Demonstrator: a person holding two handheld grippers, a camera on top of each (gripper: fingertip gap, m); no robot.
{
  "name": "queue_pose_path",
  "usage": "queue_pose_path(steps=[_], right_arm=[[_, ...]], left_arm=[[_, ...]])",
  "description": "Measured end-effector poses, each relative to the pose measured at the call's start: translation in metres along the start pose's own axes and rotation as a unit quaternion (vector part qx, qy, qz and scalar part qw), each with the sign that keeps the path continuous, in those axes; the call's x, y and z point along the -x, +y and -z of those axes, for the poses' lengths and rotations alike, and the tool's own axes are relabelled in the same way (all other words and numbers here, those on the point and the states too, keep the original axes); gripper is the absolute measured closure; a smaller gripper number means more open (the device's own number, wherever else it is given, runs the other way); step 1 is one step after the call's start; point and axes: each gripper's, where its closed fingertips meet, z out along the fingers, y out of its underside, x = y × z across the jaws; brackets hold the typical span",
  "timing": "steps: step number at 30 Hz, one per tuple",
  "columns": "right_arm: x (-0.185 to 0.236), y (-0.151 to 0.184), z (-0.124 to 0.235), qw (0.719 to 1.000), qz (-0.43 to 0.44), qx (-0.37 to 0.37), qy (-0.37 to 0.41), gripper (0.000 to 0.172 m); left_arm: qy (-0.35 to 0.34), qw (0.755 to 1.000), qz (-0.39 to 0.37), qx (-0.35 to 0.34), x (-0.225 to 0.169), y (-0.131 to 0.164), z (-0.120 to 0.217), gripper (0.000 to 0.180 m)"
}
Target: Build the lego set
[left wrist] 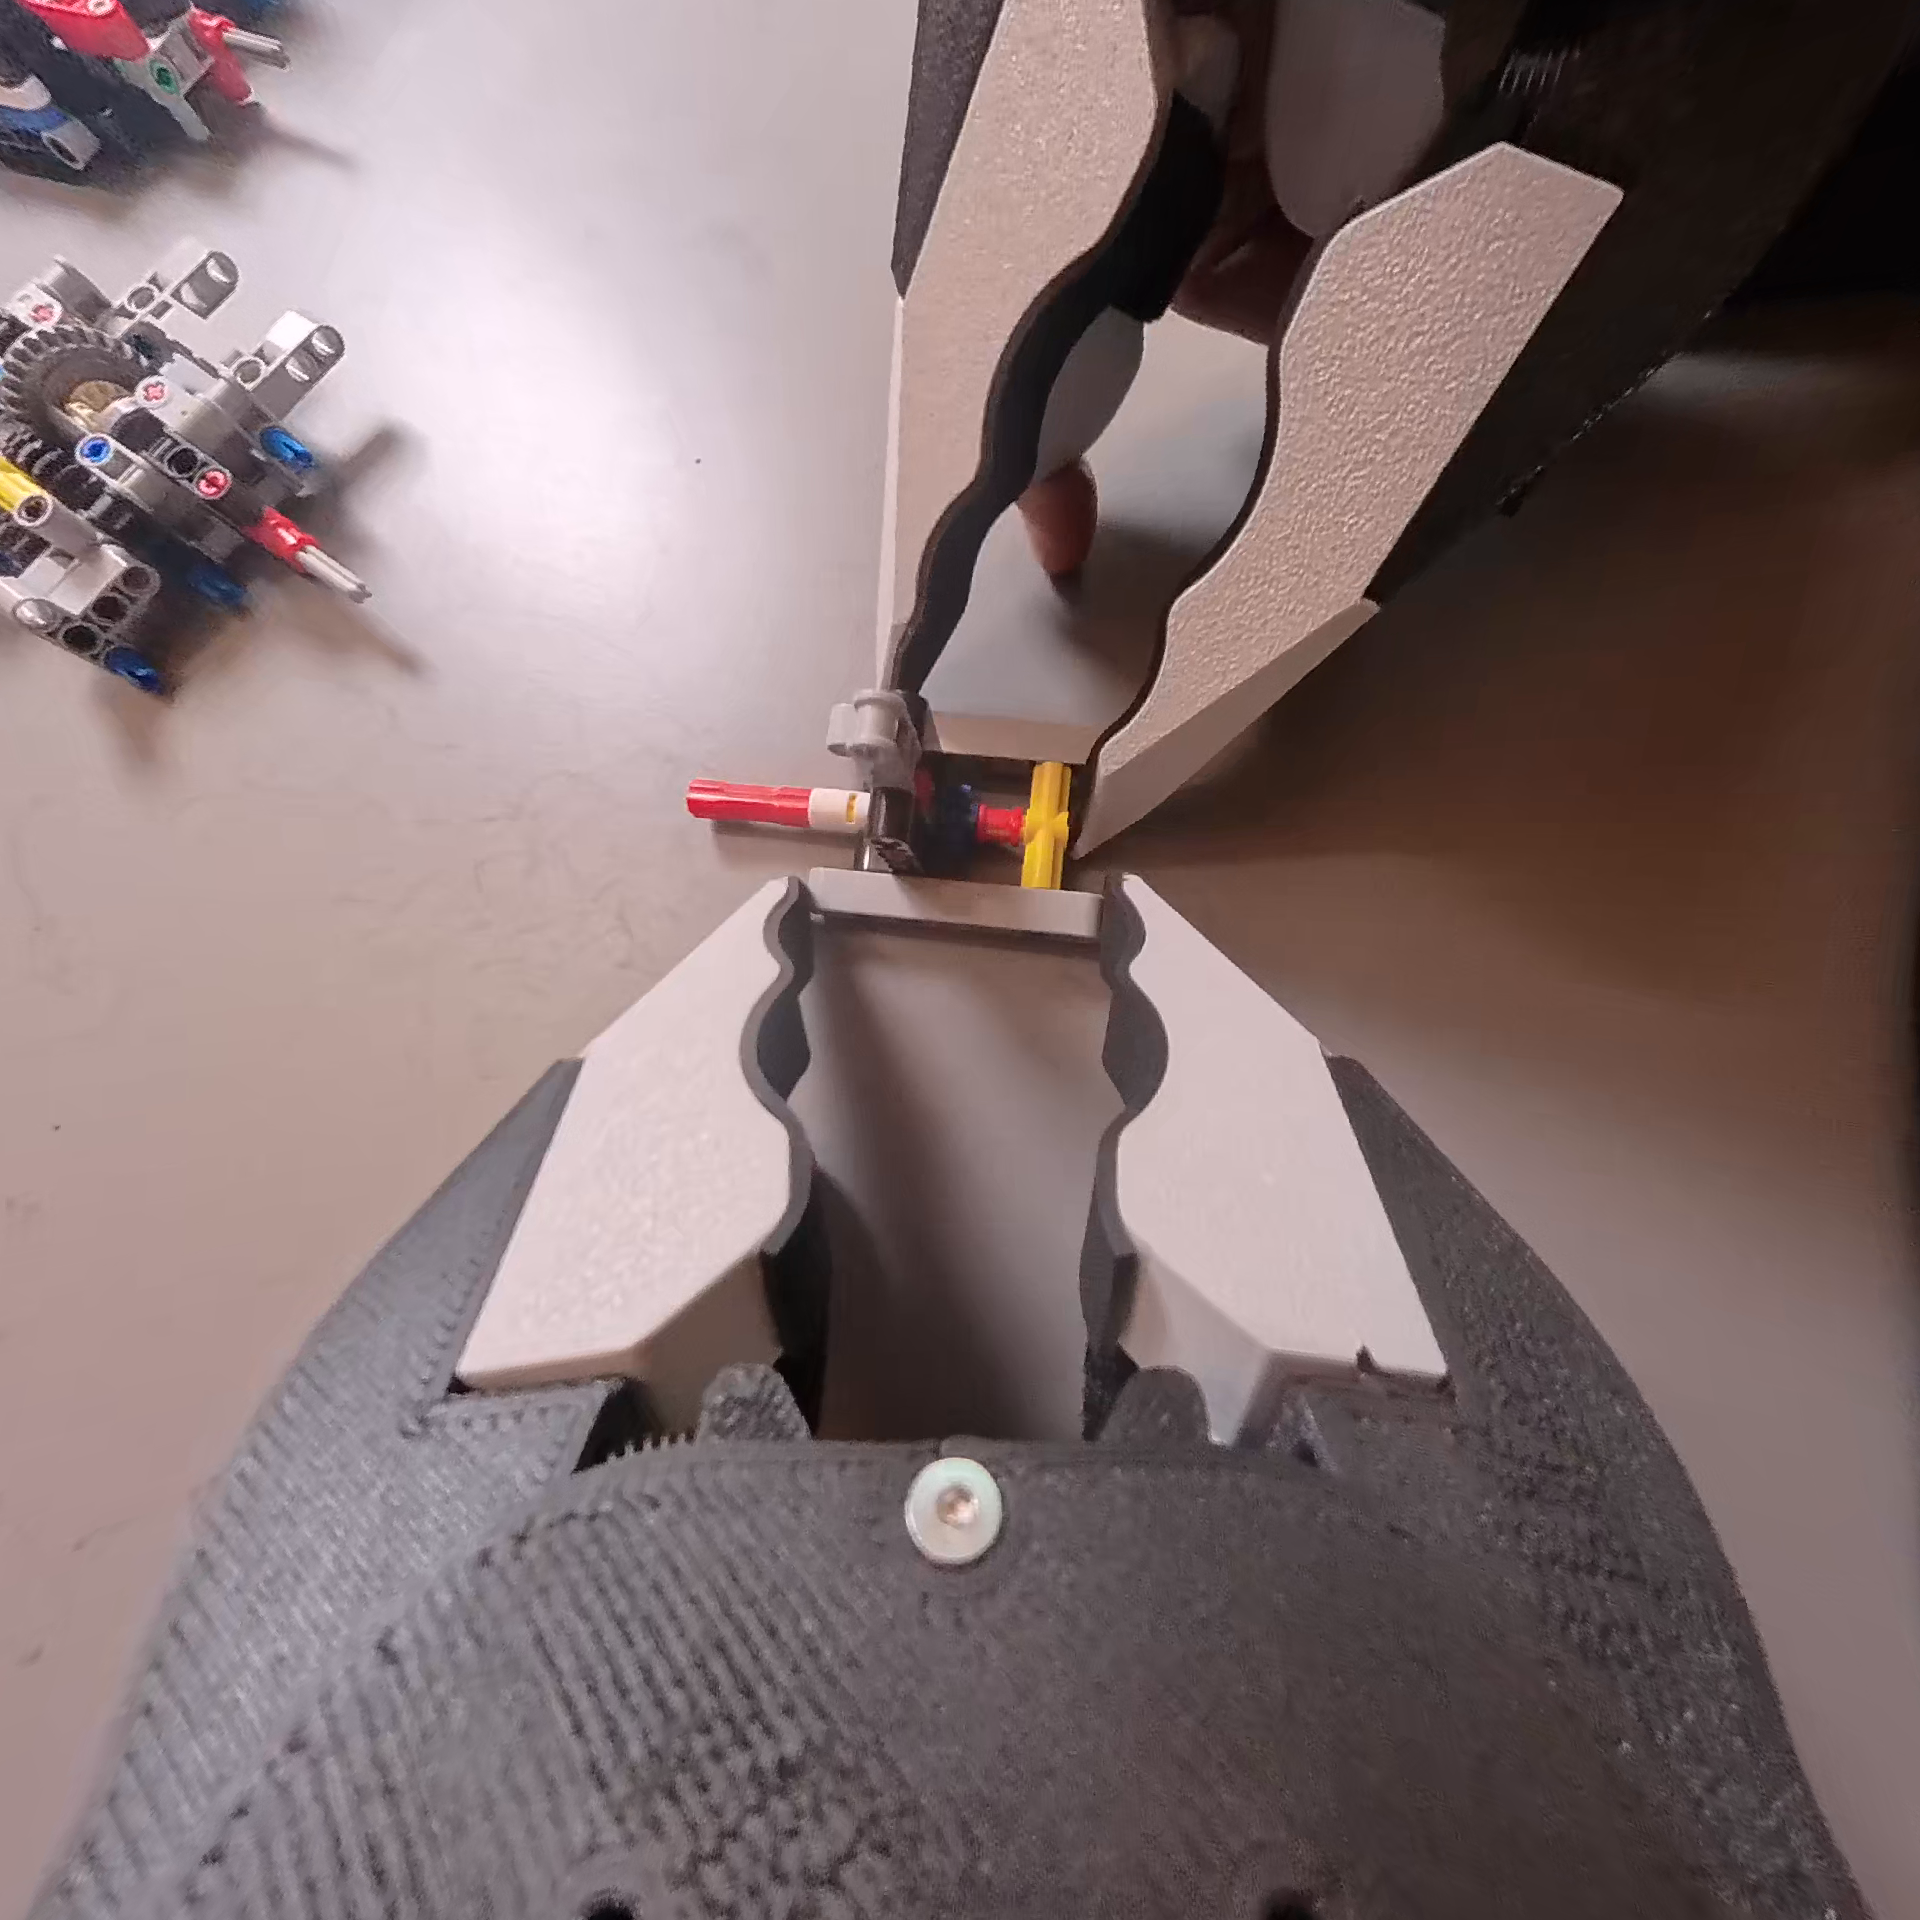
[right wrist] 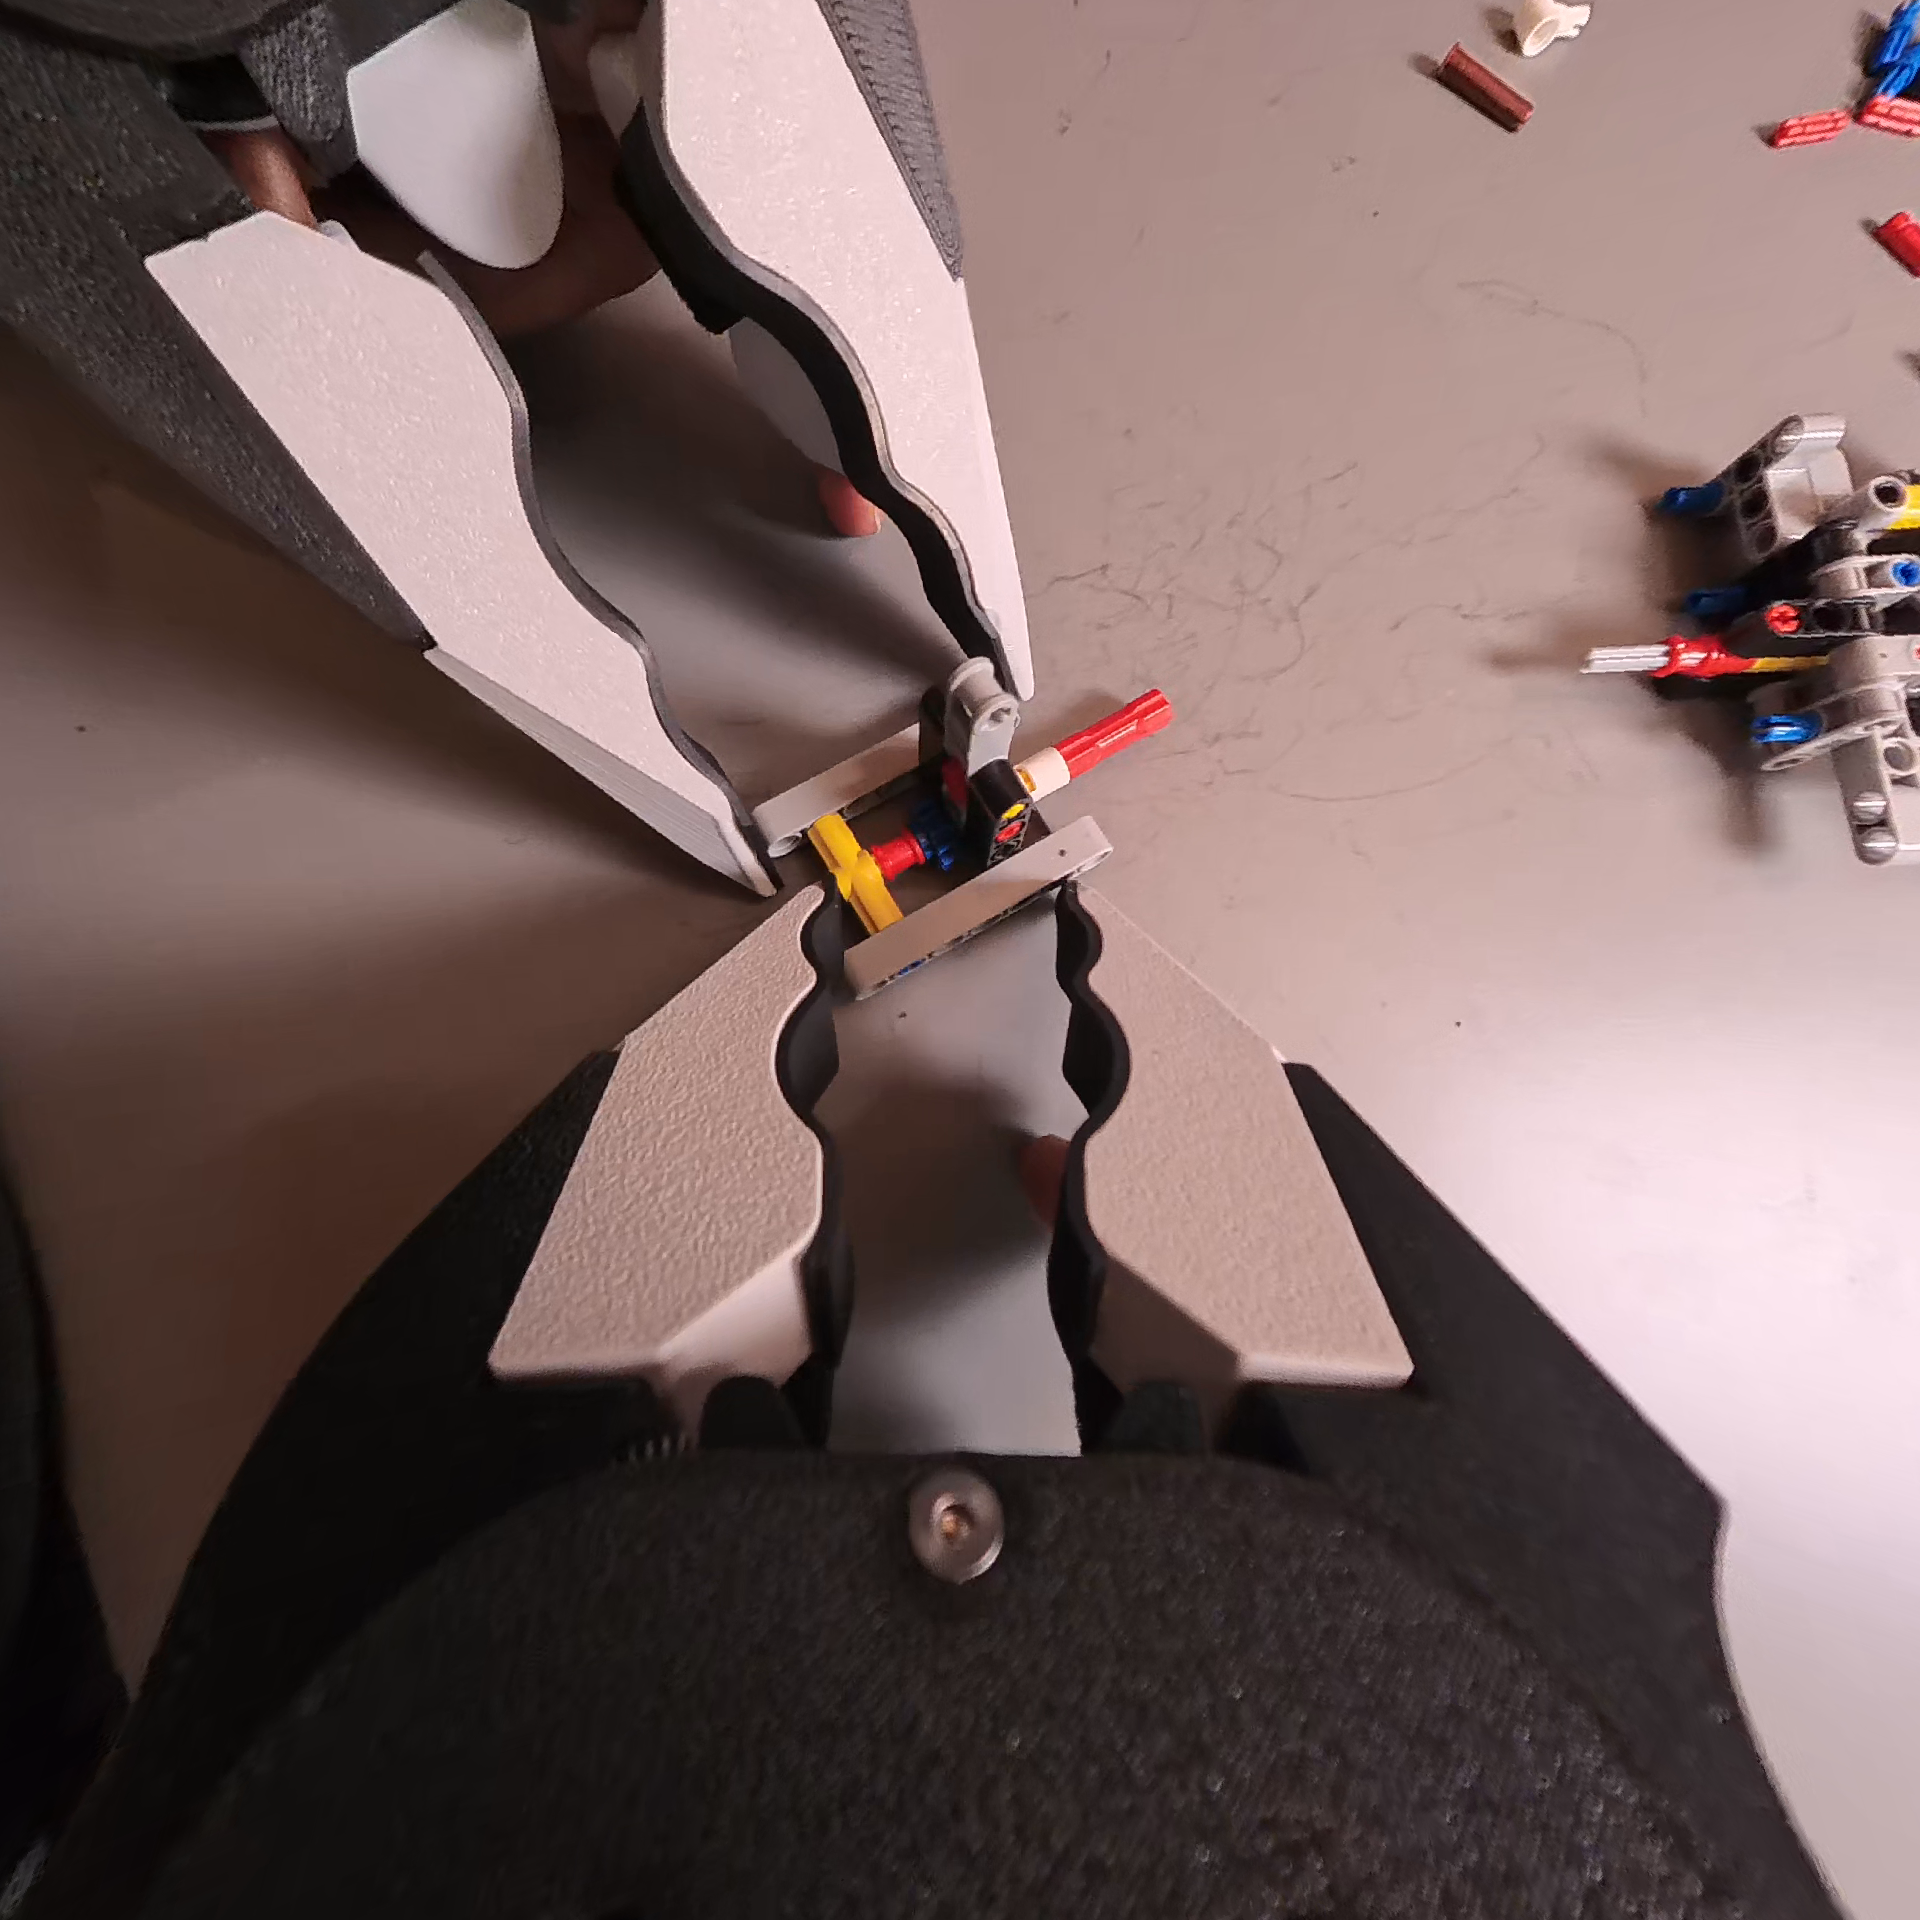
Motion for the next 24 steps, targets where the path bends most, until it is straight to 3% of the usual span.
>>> queue_pose_path(steps=[13,17,20,24], right_arm=[[0.0,-0.001,-0.001,1.0,-0.015,0.0,0.001,0.133],[-0.001,-0.003,0.001,0.999,0.02,-0.027,0.004,0.131],[0.011,-0.006,0.009,0.997,0.028,-0.049,-0.056,0.11],[0.005,-0.003,0.011,0.993,0.089,-0.06,-0.05,0.096]], left_arm=[[-0.007,1.0,-0.009,0.0,0.001,-0.001,0.0,0.125],[0.005,1.0,0.01,-0.002,0.004,0.0,0.0,0.125],[0.009,1.0,0.005,-0.006,0.004,0.001,0.001,0.125],[0.022,1.0,-0.008,-0.01,0.002,0.001,0.001,0.125]])
